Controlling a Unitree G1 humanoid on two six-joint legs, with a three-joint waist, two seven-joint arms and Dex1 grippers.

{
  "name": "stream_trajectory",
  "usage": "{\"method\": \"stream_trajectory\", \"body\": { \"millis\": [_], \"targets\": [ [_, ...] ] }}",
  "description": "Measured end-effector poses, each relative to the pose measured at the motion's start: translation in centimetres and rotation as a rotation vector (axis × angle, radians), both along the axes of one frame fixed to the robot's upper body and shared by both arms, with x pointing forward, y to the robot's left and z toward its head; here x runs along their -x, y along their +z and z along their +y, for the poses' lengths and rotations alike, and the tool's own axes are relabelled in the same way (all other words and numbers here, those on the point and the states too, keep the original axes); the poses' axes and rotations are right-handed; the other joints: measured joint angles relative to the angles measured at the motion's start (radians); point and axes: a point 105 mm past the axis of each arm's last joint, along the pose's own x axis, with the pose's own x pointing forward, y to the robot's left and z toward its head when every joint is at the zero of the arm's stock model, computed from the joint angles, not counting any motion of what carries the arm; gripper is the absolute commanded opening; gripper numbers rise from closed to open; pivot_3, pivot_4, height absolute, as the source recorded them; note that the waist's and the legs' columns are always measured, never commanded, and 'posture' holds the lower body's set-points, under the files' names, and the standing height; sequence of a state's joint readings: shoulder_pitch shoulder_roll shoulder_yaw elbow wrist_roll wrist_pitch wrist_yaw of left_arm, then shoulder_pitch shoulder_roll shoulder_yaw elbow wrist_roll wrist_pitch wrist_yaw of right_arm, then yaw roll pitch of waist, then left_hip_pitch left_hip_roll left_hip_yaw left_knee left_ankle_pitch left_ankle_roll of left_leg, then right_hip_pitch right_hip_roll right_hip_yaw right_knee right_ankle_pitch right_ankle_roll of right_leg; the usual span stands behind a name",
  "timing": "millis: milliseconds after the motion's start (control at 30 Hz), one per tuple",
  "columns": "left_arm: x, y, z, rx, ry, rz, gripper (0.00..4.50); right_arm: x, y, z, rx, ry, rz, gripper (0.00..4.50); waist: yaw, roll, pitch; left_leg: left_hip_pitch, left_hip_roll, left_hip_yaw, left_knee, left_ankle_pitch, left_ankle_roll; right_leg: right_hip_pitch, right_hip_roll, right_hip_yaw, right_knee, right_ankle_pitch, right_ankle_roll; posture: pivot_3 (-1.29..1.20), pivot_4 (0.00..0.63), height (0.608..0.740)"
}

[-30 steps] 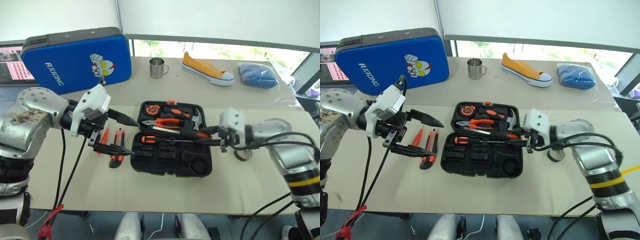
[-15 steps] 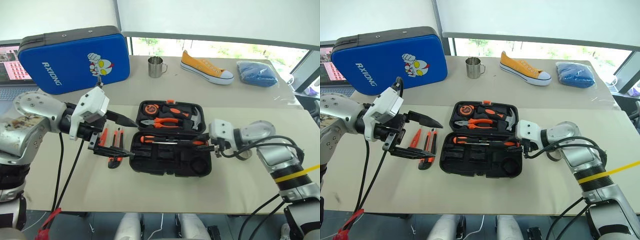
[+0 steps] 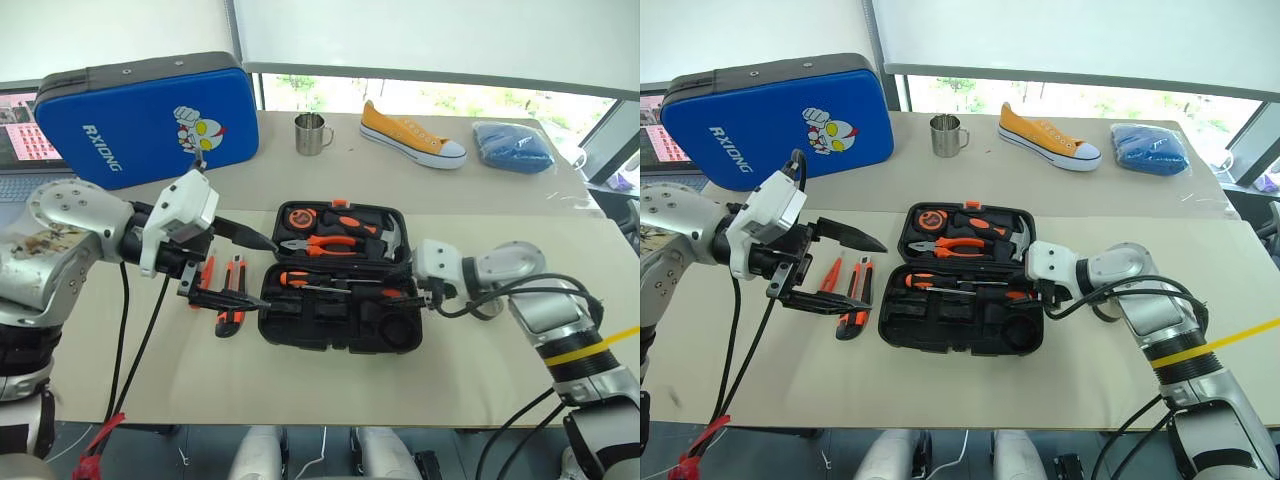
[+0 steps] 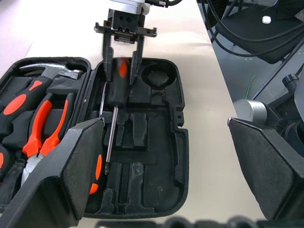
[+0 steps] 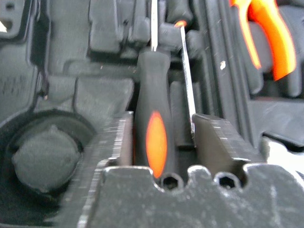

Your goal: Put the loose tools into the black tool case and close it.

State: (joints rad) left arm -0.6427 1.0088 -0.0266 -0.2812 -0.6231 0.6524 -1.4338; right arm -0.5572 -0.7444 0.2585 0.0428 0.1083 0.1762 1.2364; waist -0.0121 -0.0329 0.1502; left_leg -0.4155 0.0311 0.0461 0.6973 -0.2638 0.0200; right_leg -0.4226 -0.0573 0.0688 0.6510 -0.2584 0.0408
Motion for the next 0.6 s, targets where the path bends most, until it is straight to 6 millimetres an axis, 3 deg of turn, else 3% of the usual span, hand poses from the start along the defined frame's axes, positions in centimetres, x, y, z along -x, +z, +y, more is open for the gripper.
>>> {"method": "stream_trajectory", "body": {
  "millis": [67,200,333,600],
  "targets": [
    [-0.1,0.0,0.0,-0.002,0.003,-0.003,4.50,0.3,0.5,0.4,-0.024,0.005,0.009,4.34,0.000,0.000,0.000,0.000,0.000,0.000,0.000,0.000,0.000,0.000,0.000,0.000,0.000,0.000,0.000,0.00,0.150,0.739],
    [-0.4,-0.1,0.1,-0.005,0.007,-0.003,4.50,0.4,2.6,1.2,-0.110,-0.012,0.017,4.47,0.000,0.000,0.000,0.000,0.000,0.000,0.000,0.000,0.000,0.000,0.000,0.000,0.001,0.000,0.000,0.00,0.150,0.739],
    [-0.3,-0.2,-0.1,-0.007,-0.006,-0.006,4.50,0.3,3.8,2.4,-0.159,-0.012,0.004,3.32,0.000,0.000,0.000,0.000,0.000,0.000,0.000,0.000,0.000,0.000,0.000,0.000,0.002,0.000,0.000,0.00,0.150,0.739],
    [-0.3,-0.4,0.0,-0.019,-0.021,-0.009,4.50,-0.2,0.9,2.9,-0.155,-0.050,0.085,0.64,0.002,0.000,0.000,0.000,-0.001,0.001,0.001,0.000,0.000,0.000,0.000,0.000,0.004,0.000,0.000,0.00,0.150,0.739]
  ]
}}
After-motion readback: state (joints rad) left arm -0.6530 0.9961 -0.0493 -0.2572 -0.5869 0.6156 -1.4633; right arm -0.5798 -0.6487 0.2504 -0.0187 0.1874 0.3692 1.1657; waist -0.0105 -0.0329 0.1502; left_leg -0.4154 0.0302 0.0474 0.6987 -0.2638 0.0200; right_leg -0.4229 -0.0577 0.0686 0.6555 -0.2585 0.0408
